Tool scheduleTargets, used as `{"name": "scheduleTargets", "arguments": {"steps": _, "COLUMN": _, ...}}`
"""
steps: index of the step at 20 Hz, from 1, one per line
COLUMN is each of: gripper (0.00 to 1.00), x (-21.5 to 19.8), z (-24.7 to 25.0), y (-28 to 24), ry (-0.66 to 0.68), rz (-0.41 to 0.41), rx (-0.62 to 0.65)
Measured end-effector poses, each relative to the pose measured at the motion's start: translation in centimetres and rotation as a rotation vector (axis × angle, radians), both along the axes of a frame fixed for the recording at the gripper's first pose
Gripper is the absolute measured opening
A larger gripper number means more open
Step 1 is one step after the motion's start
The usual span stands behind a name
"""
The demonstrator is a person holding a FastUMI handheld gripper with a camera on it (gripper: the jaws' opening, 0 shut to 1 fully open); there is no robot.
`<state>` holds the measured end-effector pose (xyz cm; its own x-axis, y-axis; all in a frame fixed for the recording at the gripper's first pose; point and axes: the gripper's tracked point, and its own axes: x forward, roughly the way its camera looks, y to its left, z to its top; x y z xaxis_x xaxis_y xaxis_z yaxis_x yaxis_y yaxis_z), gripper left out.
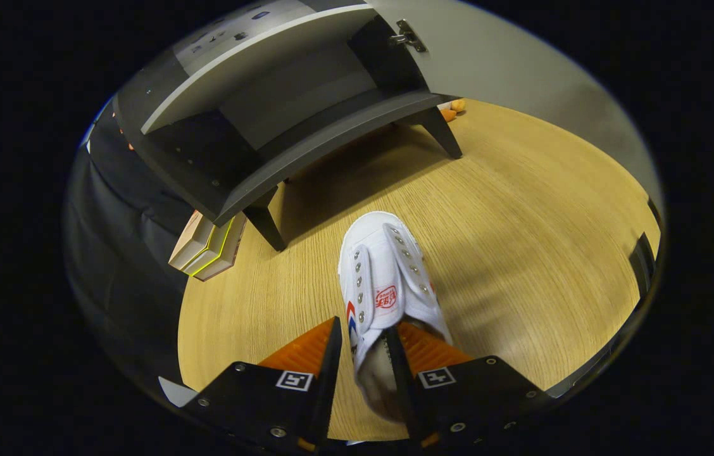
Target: Open the shoe cabinet door, grab the shoes and put them into the shoe cabinet, then close the shoe cabinet door.
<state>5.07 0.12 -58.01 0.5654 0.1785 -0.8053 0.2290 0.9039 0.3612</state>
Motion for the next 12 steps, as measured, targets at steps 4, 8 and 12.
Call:
{"name": "scheduleTargets", "arguments": {"steps": 4, "gripper": 0.33, "x": 0.8, "z": -0.6, "y": -0.1, "ry": -0.001, "rz": -0.028, "rx": 0.022}}
{"name": "scheduleTargets", "arguments": {"steps": 8, "gripper": 0.17, "x": 1.2, "z": -0.2, "y": 0.2, "ry": 0.004, "rz": -0.020, "rx": 0.038}}
{"name": "scheduleTargets", "arguments": {"steps": 12, "gripper": 0.02, "x": 1.6, "z": 0.6, "y": 0.3, "ry": 0.000, "rz": 0.047, "rx": -0.026}}
